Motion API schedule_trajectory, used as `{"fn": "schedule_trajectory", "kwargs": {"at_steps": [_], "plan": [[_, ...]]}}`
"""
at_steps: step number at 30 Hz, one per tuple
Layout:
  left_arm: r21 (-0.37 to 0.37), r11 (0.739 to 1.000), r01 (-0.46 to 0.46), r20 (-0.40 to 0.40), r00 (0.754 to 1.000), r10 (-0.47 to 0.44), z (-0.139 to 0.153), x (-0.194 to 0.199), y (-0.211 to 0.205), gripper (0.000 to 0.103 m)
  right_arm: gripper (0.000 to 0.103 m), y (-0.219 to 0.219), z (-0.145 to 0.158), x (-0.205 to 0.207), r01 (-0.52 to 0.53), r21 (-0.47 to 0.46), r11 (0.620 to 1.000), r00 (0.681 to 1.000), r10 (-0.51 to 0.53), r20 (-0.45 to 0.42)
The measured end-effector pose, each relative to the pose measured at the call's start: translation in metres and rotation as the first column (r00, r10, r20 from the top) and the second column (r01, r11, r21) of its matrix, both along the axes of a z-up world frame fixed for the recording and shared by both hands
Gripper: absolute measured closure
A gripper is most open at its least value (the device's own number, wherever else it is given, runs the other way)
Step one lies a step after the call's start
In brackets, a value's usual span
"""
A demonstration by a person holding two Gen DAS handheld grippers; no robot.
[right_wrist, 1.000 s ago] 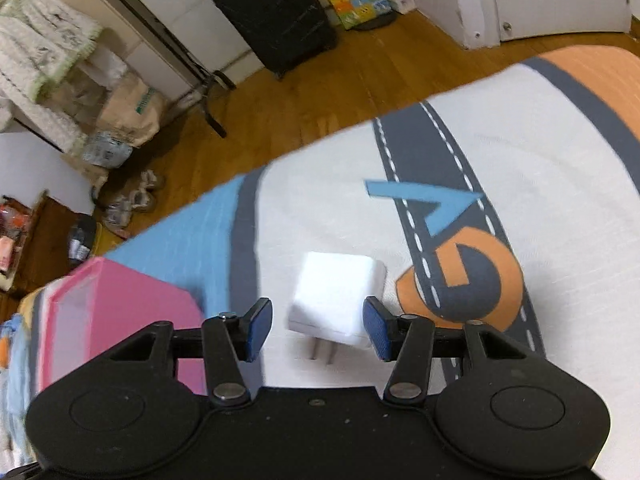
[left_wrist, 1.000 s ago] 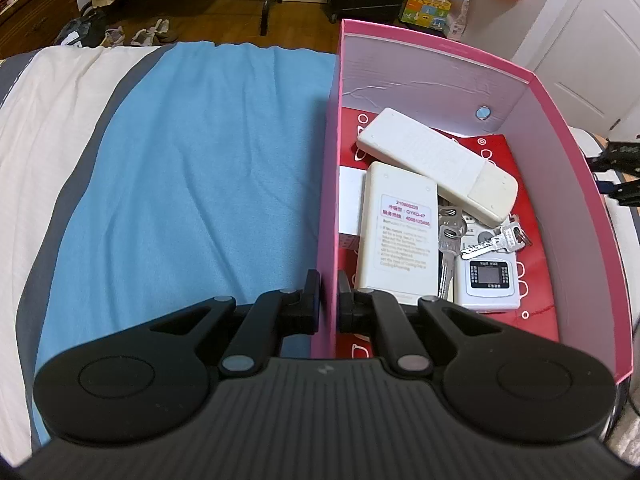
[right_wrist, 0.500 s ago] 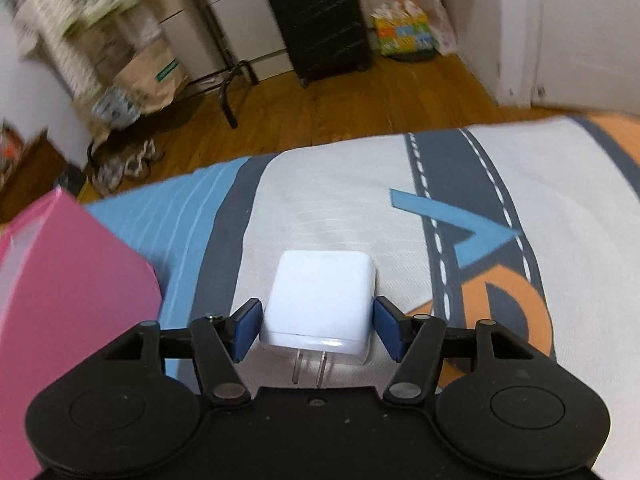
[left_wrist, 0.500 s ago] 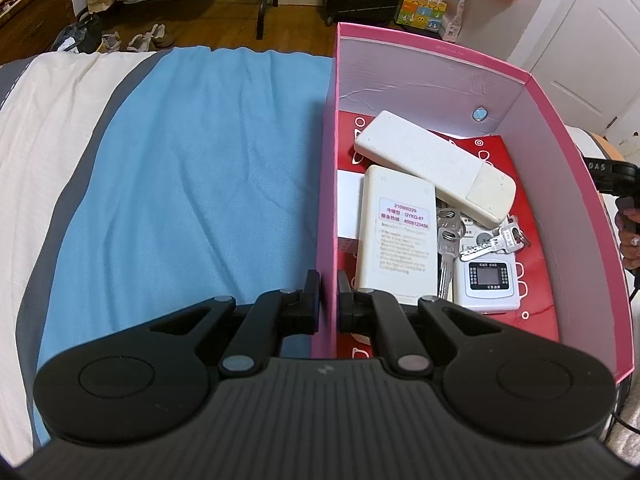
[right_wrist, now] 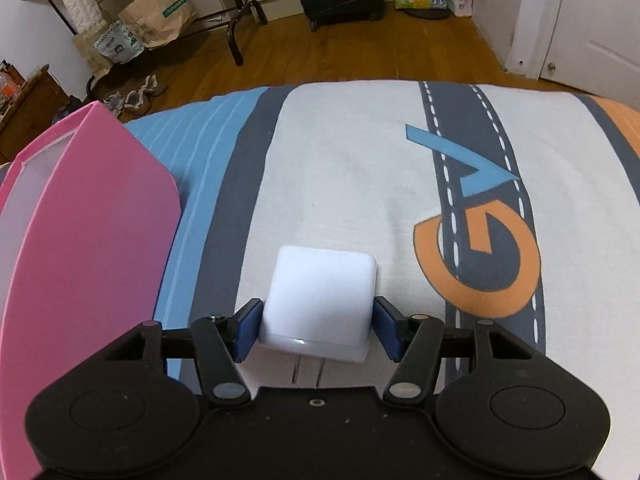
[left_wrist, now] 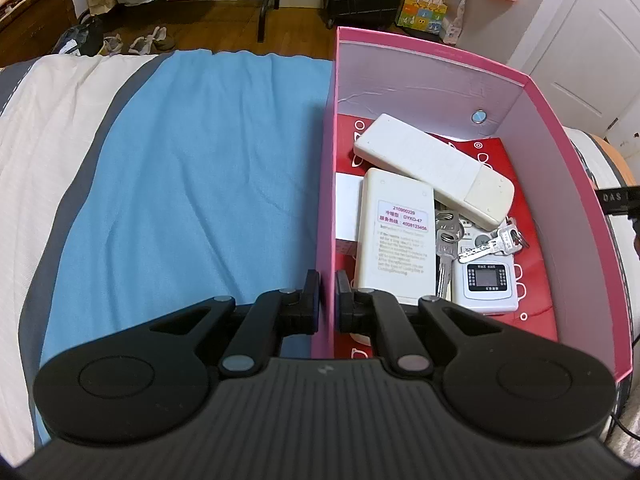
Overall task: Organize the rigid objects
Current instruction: 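Grasp the large white charger with the right tool and lift, then lower the white charger into the pink box and open the right tool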
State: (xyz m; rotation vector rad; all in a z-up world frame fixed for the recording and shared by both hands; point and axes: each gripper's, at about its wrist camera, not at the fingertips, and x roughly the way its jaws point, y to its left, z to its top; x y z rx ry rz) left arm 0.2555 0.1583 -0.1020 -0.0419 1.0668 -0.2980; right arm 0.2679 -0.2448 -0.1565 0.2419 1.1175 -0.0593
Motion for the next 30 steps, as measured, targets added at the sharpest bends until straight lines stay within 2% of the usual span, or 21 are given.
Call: {"fn": "schedule_trajectory", "kwargs": {"at_steps": [2, 4, 8, 10, 18, 25, 30], "plan": [[-0.002, 1.0, -0.001, 0.0, 1.0, 0.001, 0.0, 0.0, 0.0, 0.097, 0.035, 0.002, -0.004, 0.004, 0.006, -0.009, 1.0, 1.0, -0.006, 0.025], [0.0, 1.0, 0.002, 0.001, 1.0, -0.002, 0.0, -0.001, 0.0, 0.097, 0.042, 0.006, -0.005, 0.005, -0.002, -0.049, 0.999, 0.999, 0.004, 0.043], [0.002, 1.0, 0.005, 0.001, 1.0, -0.005, 0.0, -0.001, -0.001, 0.097, 0.042, 0.018, -0.002, 0.001, -0.01, -0.105, 0.994, 0.998, 0.016, 0.056], [0.001, 1.0, 0.003, 0.001, 1.0, -0.003, 0.0, -0.001, -0.001, 0.097, 0.042, 0.02, 0.001, -0.001, 0.002, -0.102, 0.995, 0.997, 0.006, 0.072], [0.008, 1.0, 0.005, 0.005, 1.0, -0.005, 0.0, -0.001, -0.001, 0.097, 0.043, 0.03, 0.035, -0.034, 0.008, -0.107, 0.994, 0.982, 0.013, 0.191], [0.0, 1.0, -0.001, 0.006, 1.0, 0.001, 0.002, -0.001, -0.001, 0.097, 0.043, 0.045, 0.076, -0.068, 0.028, -0.076, 0.997, 0.941, -0.001, 0.338], [-0.005, 1.0, -0.005, 0.004, 1.0, 0.005, 0.003, -0.001, 0.0, 0.097, 0.043, 0.068, 0.11, -0.094, -0.047, 0.0, 0.999, 0.897, 0.042, 0.44]]}}
